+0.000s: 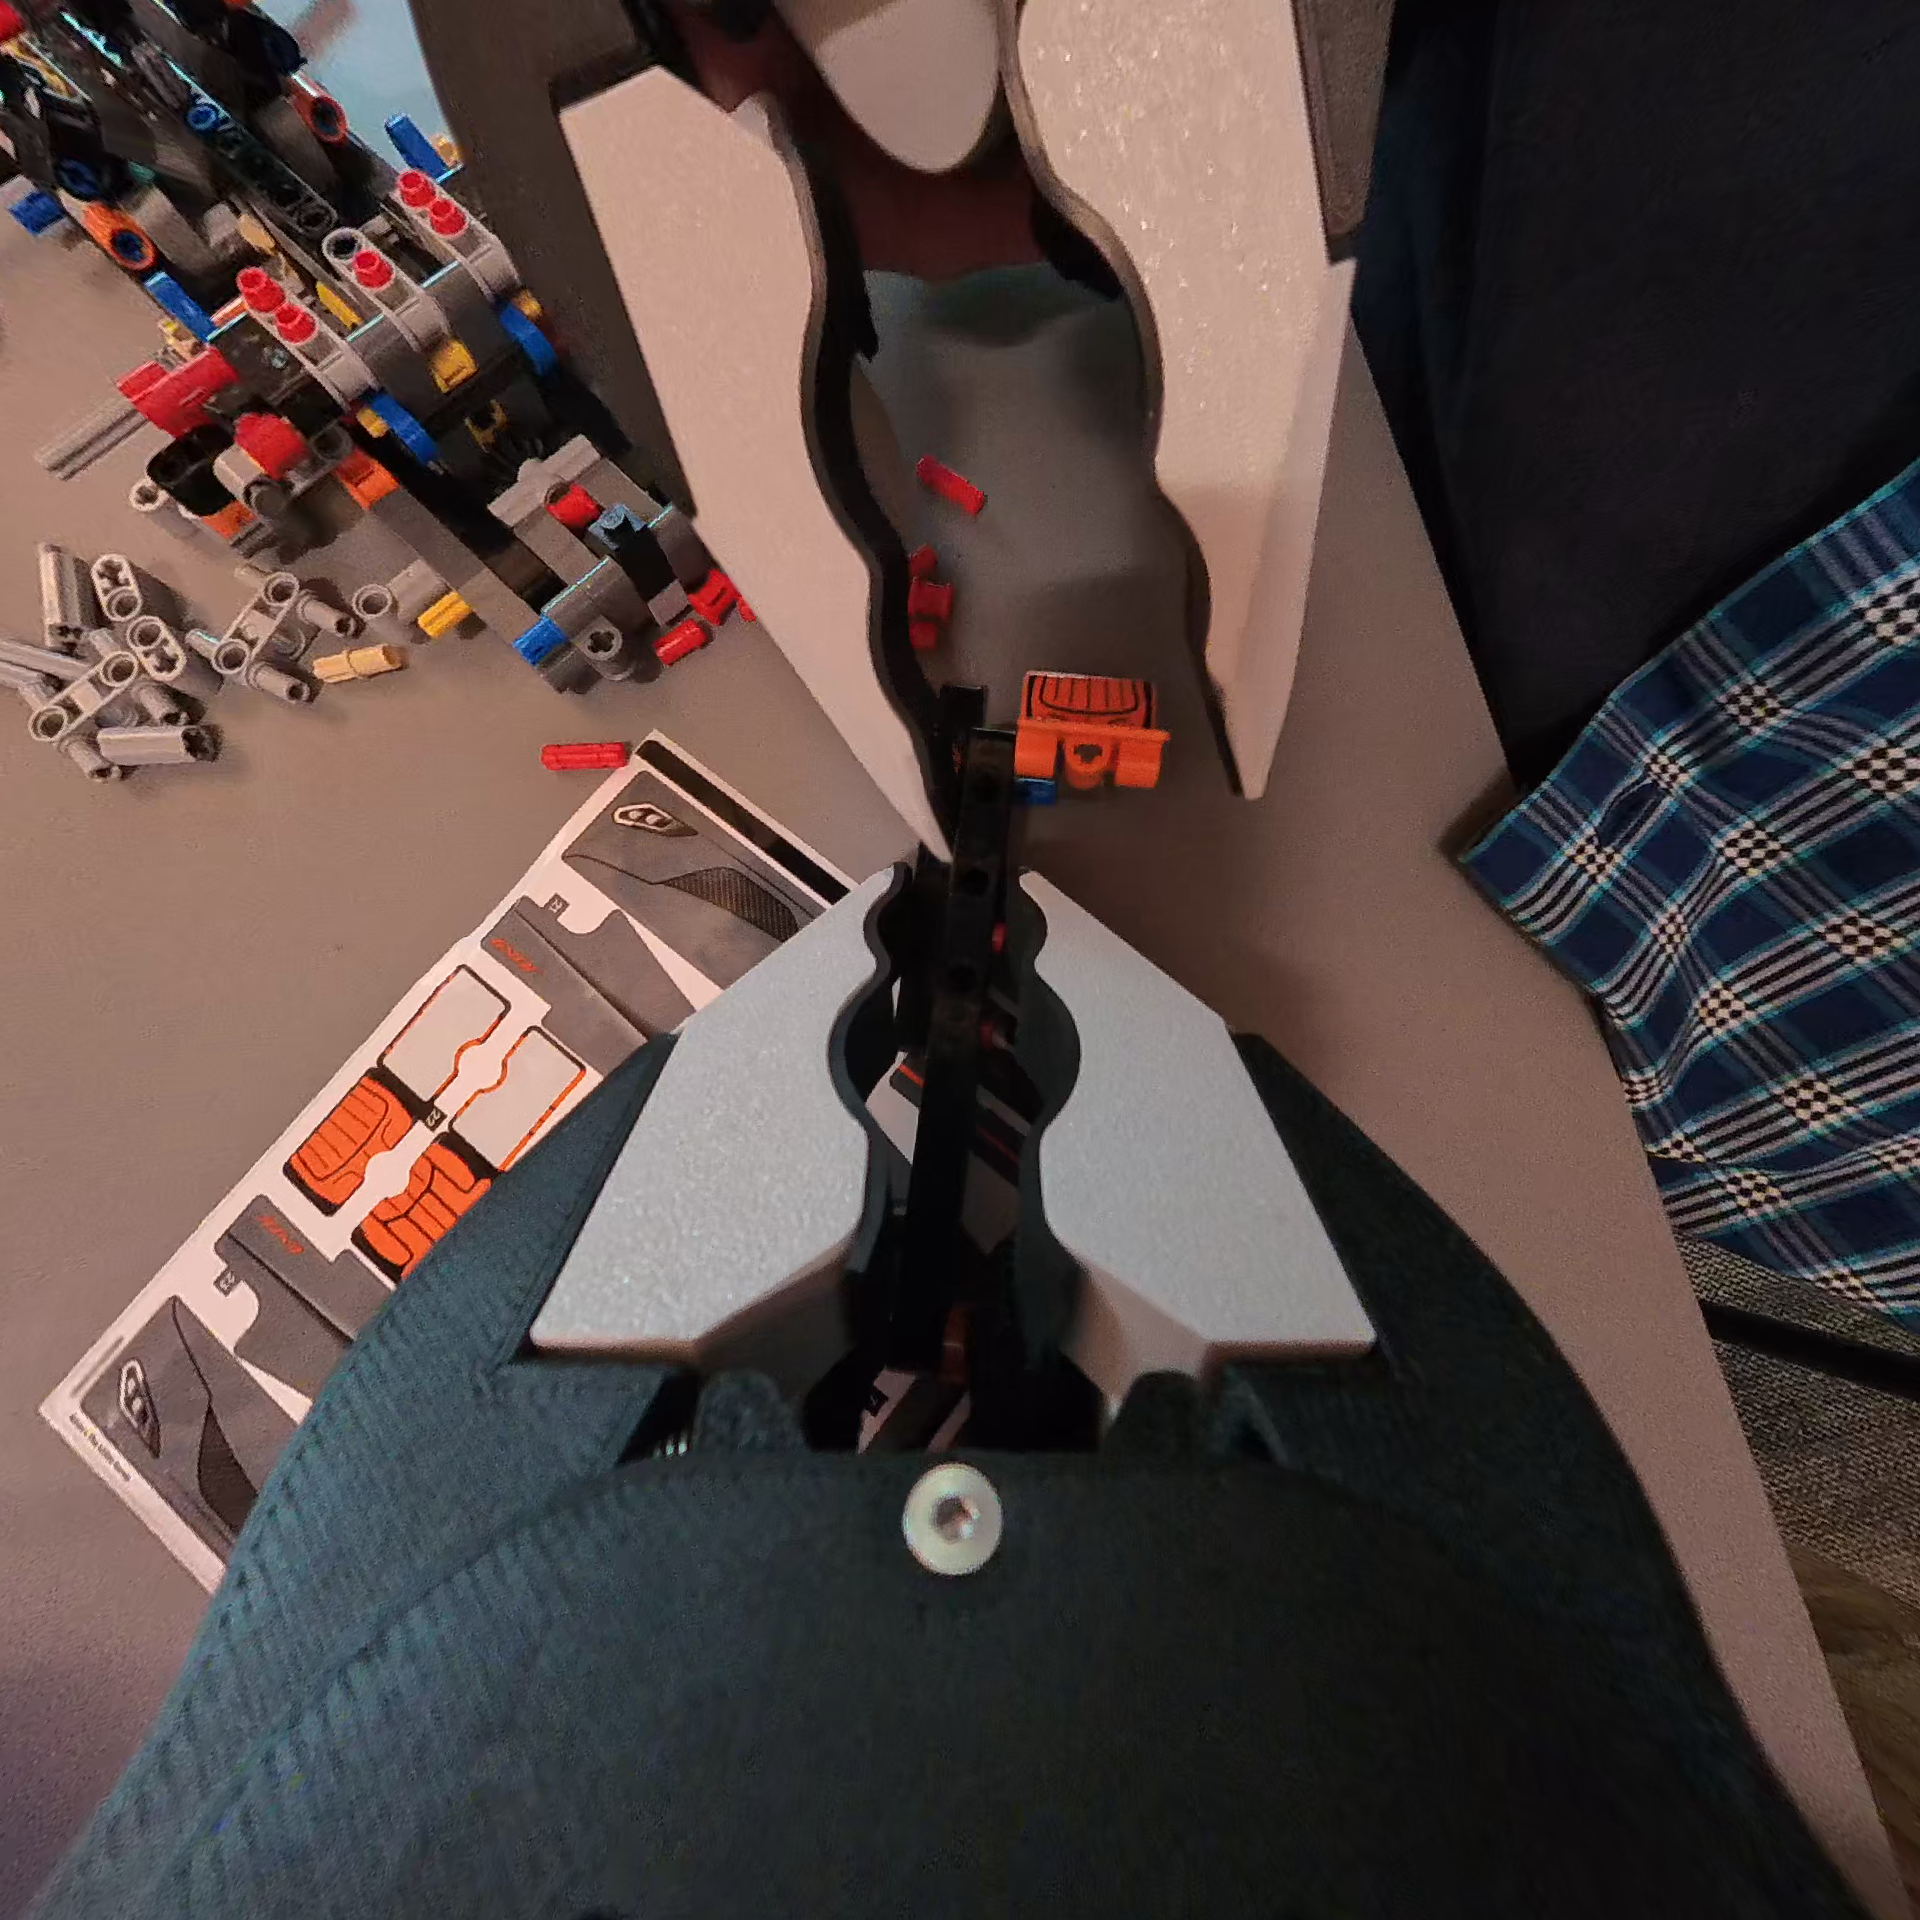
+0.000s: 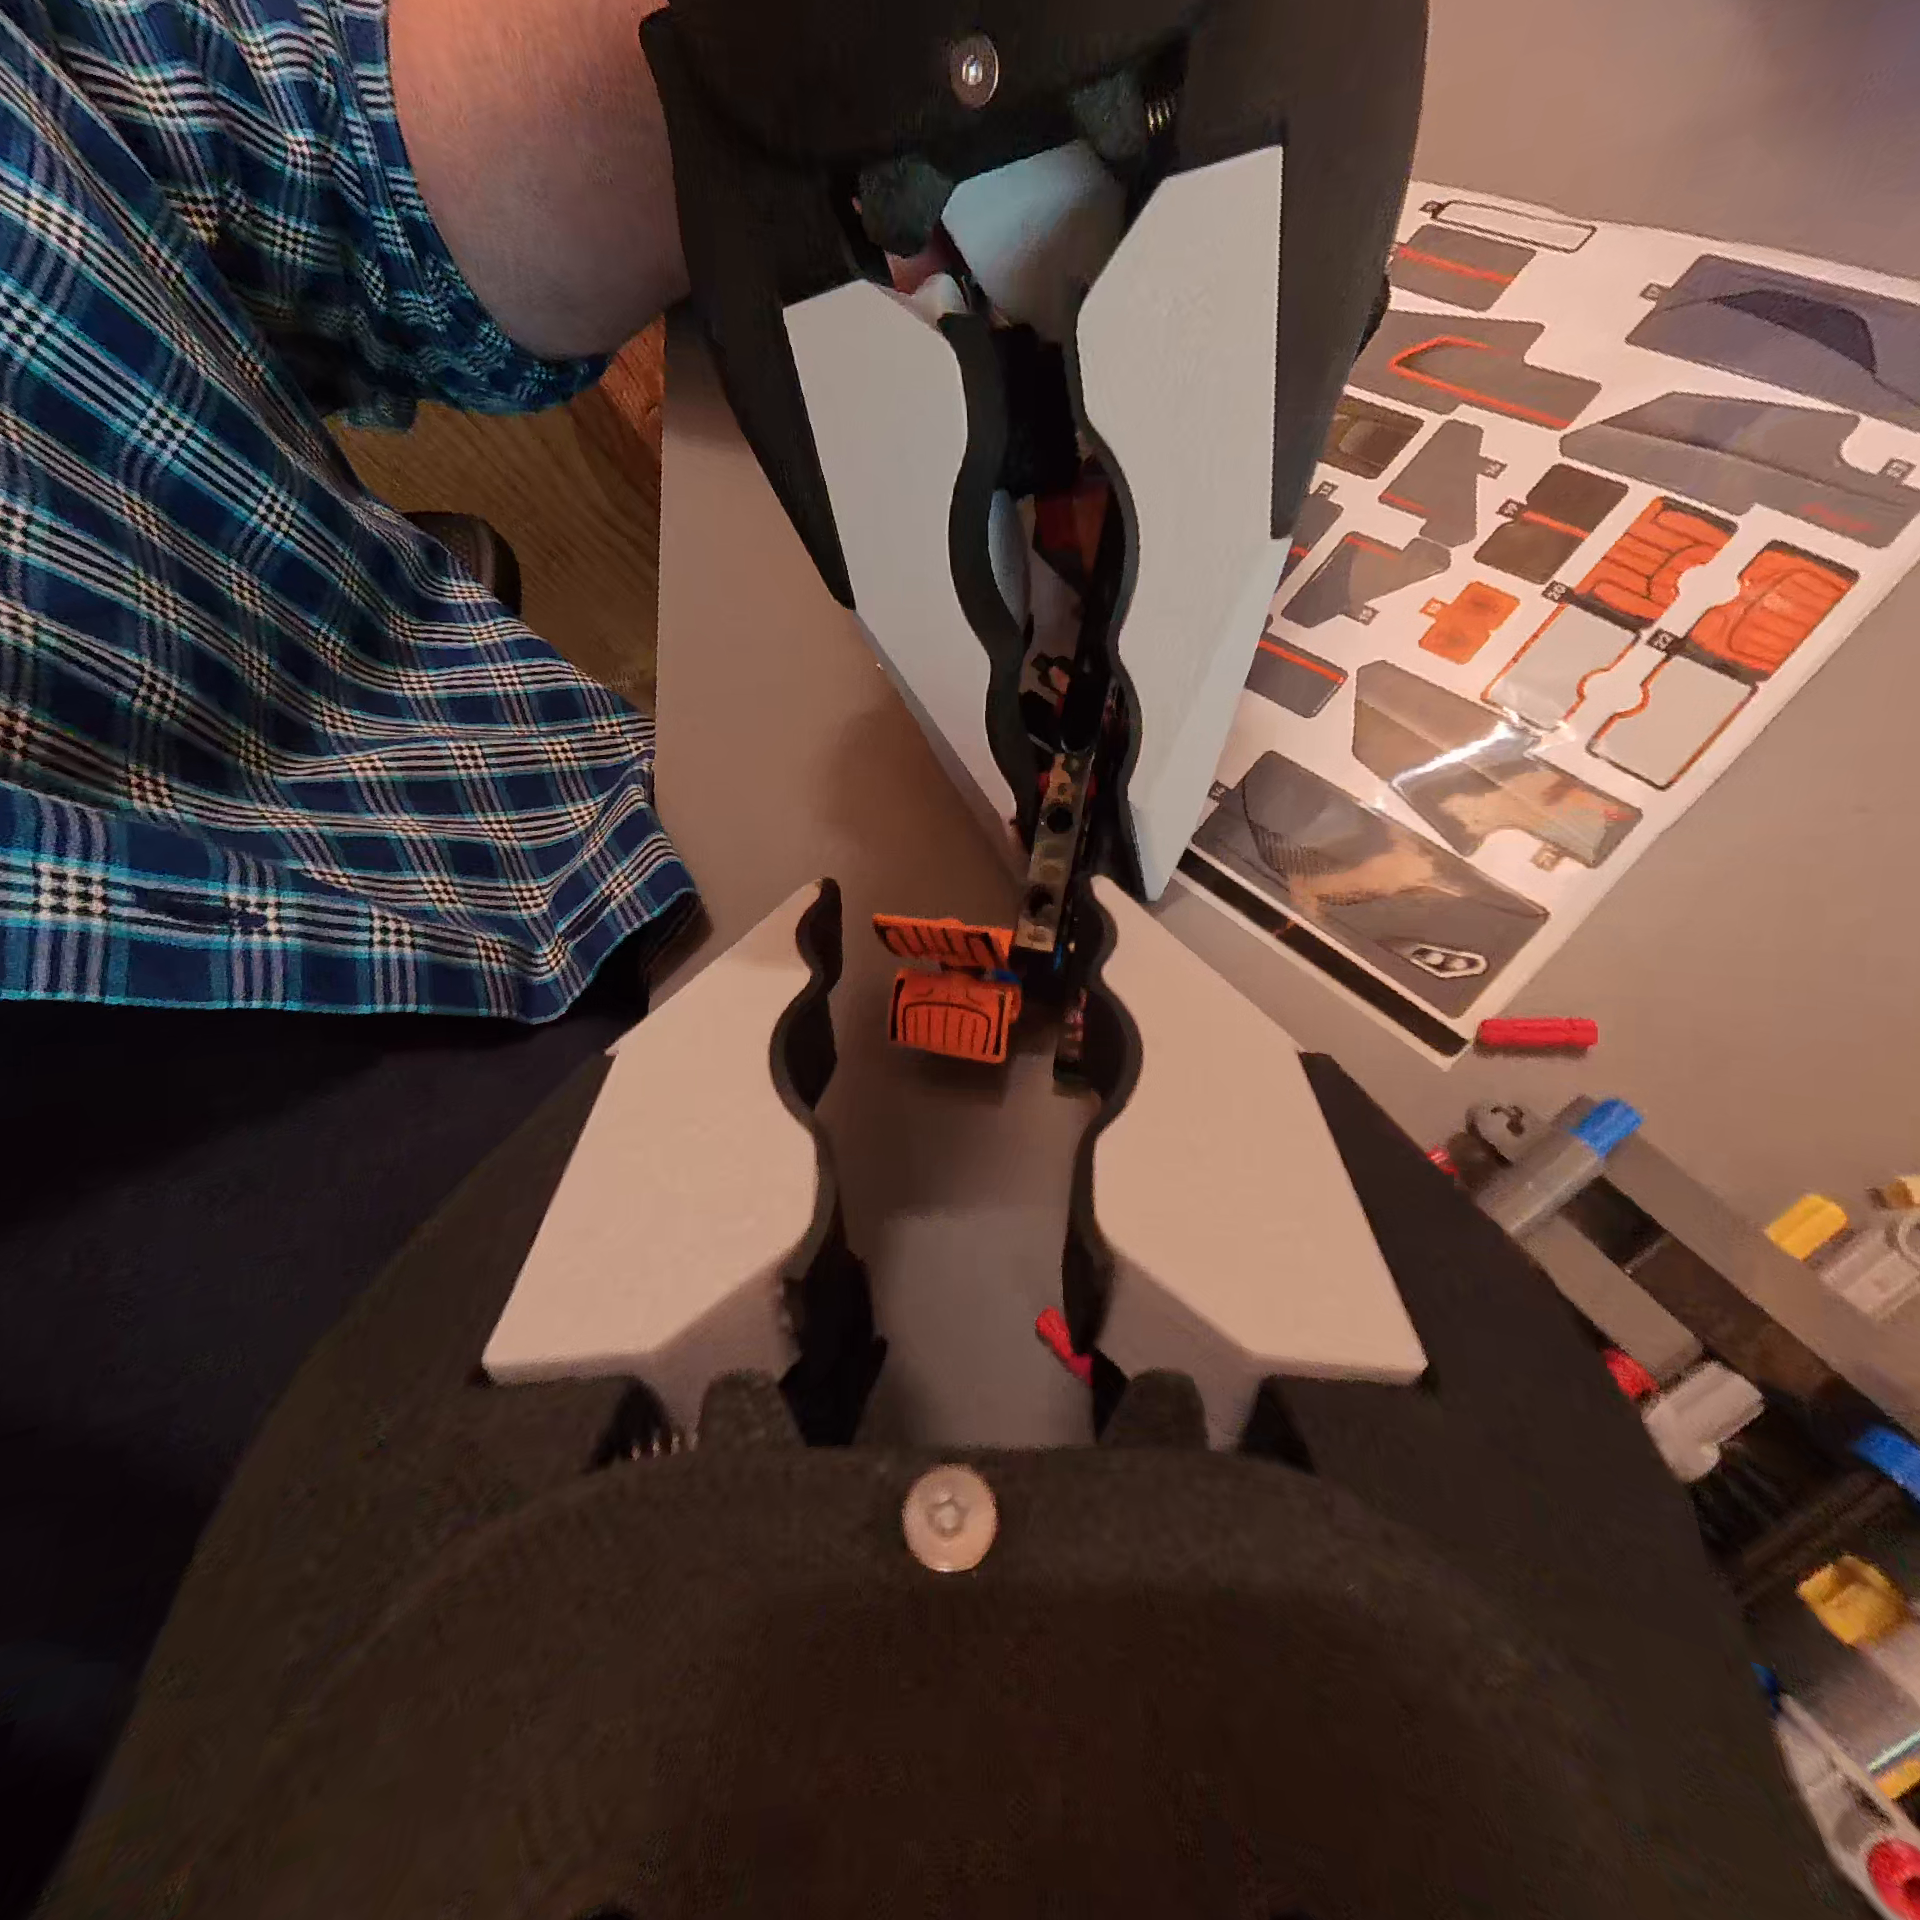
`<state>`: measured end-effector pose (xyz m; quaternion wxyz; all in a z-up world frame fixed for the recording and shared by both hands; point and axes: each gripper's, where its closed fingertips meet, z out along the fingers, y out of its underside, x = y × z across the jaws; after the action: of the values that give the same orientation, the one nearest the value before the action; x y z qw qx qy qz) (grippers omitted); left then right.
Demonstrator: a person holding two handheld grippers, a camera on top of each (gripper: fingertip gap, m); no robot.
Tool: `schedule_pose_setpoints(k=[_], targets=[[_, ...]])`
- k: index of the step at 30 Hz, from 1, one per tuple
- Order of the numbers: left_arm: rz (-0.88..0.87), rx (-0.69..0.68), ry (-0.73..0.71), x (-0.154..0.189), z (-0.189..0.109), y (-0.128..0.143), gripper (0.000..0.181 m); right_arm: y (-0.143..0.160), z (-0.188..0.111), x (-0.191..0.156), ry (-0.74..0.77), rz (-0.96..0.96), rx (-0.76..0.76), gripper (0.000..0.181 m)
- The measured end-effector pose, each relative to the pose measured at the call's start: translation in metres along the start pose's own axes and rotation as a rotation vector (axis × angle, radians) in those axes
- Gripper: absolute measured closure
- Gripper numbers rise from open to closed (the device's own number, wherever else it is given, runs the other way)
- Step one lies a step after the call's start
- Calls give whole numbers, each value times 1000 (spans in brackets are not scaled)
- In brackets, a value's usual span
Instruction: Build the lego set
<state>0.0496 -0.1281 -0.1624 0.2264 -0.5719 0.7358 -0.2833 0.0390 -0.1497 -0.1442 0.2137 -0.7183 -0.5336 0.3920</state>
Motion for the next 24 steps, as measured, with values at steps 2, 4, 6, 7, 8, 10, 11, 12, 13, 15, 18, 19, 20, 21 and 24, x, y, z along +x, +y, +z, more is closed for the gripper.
schedule_pose_setpoints(k=[2, 4, 6, 7, 8, 10, 11, 12, 13, 15, 18, 19, 20, 21, 24], targets=[[-2, 1, 0, 0, 0, 0, 164, 0, 0, 1, -1, 0, 1, 139], [-3, 2, 0, 0, 0, 0, 164, 1, -1, -1, -7, 12, 9, 137], [-3, 3, 1, 0, 0, 0, 164, 5, -4, -1, 3, 13, -2, 138], [-3, 2, 1, 0, 0, 0, 164, 7, -7, -2, 6, 20, -4, 138], [-3, 3, 1, 0, 0, 0, 164, 10, -10, -2, 6, 32, -2, 138], [-2, 3, 2, 0, 0, -1, 164, 15, -15, -4, 7, 43, -12, 139], [-1, 2, 3, 0, 0, -1, 164, 17, -17, -4, 11, 44, -22, 140], [-1, 1, 4, 0, 0, -1, 164, 18, -19, -5, 11, 50, -30, 140], [-1, 0, 4, 0, 0, -1, 164, 19, -20, -5, 12, 54, -38, 139], [3, -4, 2, 0, 0, -1, 164, 19, -23, -3, 36, 39, -39, 138], [-7, -14, 1, 1, 0, -1, 156, 12, -30, -7, 22, 42, 9, 137], [-13, -25, -15, -2, -2, 0, 148, 10, -35, -8, 25, 42, 27, 137], [-19, -33, -29, -4, -4, 1, 143, 7, -41, -7, 31, 47, 51, 137], [-24, -32, -34, -5, -6, 1, 141, 5, -49, -6, 39, 54, 76, 137], [-40, -7, -42, -6, -16, -6, 138, 7, -68, -1, 81, 61, 107, 137]])
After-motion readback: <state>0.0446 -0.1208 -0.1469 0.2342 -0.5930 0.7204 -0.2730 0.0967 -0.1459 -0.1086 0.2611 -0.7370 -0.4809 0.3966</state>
